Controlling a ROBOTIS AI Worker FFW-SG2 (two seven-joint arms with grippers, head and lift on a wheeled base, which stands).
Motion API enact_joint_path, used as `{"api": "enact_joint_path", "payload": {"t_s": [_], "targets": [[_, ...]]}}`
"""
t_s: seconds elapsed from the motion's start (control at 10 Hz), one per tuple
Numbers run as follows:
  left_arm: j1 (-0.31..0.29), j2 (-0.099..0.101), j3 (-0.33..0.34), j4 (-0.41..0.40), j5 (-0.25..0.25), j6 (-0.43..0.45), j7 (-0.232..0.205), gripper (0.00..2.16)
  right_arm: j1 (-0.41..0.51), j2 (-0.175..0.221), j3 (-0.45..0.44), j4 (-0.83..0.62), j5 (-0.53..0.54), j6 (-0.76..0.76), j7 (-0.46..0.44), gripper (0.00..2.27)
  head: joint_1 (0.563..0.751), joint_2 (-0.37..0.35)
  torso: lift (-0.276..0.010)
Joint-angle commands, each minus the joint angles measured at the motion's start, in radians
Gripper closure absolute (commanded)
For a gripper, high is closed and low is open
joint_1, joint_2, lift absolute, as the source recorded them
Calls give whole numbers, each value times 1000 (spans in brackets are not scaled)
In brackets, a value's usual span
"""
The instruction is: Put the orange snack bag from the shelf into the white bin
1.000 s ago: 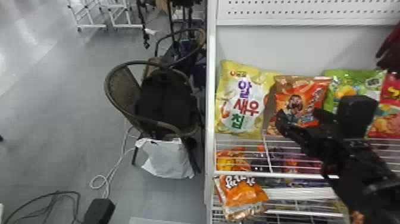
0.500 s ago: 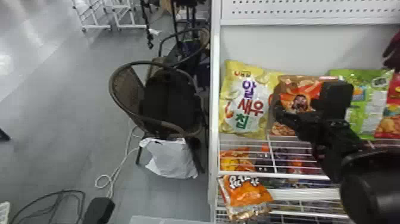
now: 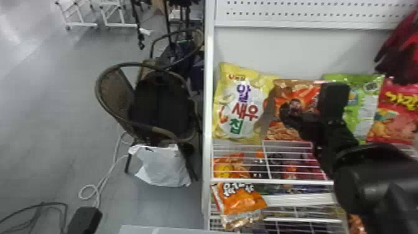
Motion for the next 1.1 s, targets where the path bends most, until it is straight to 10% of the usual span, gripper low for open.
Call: {"api": "enact_joint_path", "payload": {"t_s": [0.0,0.4,0.5,0.6,0.7,1.0], "targets": [[-10,-3,-9,3,0,1,-11,2142,-21,0,0,25,5,9,-8,97,695,-23,1],[-21,-3,-9,6,9,1,-11,2138,-98,1,20,138,14,-13,-8,124,695,-44,1],[-21,-3,-12,8,9,1,-11,2142,-102,3,23,152,11,-22,-8,367,695,-43,1],[-24,-3,-14,8,9,1,-11,2142,-107,1,23,155,14,-13,-8,1683,695,-41,1],[-27,-3,-14,9,11,1,-11,2142,-113,0,15,155,-3,39,-8,2250,695,-41,1],[-33,-3,-14,18,17,1,-11,2142,-81,0,11,91,-10,61,12,2250,695,-44,1]]}}
